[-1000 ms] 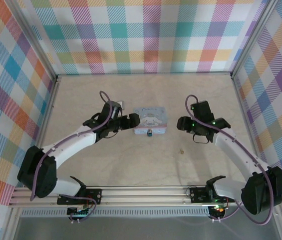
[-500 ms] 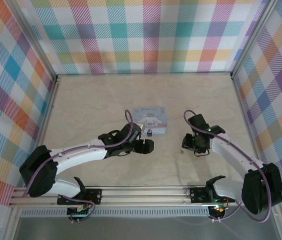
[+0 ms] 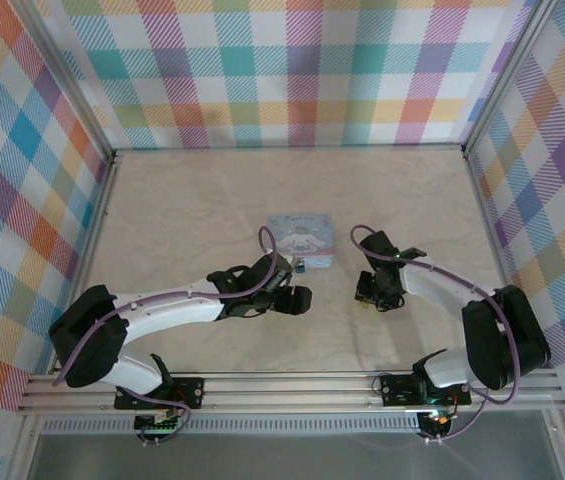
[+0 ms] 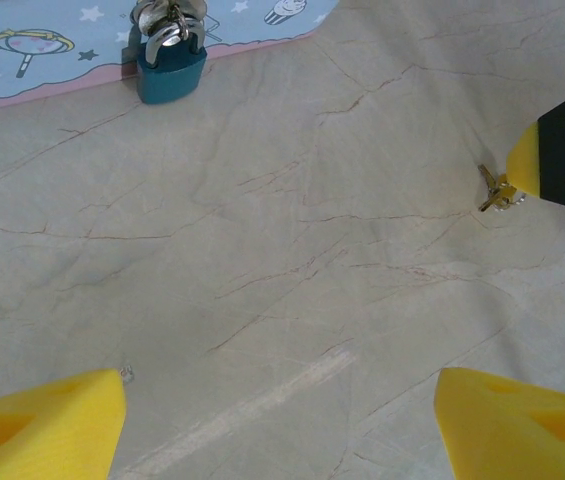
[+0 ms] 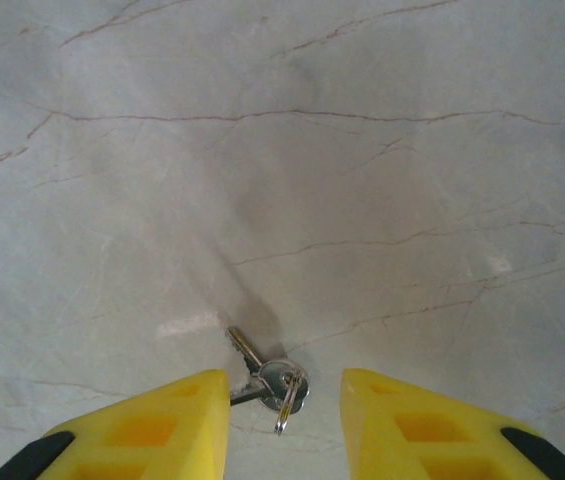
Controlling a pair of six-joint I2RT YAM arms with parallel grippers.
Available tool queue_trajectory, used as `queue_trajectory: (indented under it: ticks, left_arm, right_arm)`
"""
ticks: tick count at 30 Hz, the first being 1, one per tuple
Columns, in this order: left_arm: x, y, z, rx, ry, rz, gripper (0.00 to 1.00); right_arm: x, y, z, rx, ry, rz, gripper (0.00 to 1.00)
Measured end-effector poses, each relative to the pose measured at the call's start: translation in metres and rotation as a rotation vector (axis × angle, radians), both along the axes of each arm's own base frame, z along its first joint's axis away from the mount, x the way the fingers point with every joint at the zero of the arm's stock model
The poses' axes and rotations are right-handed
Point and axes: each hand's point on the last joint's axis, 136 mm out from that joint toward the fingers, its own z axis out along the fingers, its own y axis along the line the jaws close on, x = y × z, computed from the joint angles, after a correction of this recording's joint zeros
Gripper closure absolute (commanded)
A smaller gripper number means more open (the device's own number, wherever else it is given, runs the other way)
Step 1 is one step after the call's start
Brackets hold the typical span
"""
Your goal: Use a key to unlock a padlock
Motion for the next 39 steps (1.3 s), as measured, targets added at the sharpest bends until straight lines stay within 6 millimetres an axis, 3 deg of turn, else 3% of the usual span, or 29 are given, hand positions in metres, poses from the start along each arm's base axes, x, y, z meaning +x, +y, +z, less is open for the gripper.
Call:
queue_trajectory:
  ticks: [6,9,14,21,29,33,39]
  left_arm:
    - [0.0,0.0,0.0,0.001,0.0,0.005,0.19]
    - [0.0,0.0,0.0,0.001,-0.001,0.004,0.19]
    - [-0.001,-0.001,0.0,0.002,-0.002,0.002,0.19]
    - [0.003,-0.002,0.002,-0.012,-0.01,0.029,0.19]
    - [0.009,0.0,0.02,-0.065,-0.031,0.067,0.19]
    - [0.019,0.004,0.047,-0.154,-0.052,0.09,0.24]
    - [0.034,0.012,0.107,-0.362,-0.097,0.105,0.32]
  right_arm:
    - [-0.003,-0.002,-0.011,-0.008,0.019,-0.007,0.7]
    - [-0.003,-0.003,-0.012,-0.014,0.018,-0.01,0.8]
    - [-0.001,0.0,-0.01,0.005,0.002,-0.021,0.91]
    - [0.004,0.007,0.002,0.068,-0.067,-0.018,0.95]
    - [0.013,0.02,0.057,0.2,-0.259,0.03,0.95]
    - [0.016,0.034,0.091,0.291,-0.351,0.087,0.96]
    - [0.023,0.062,0.155,0.466,-0.522,0.205,0.96]
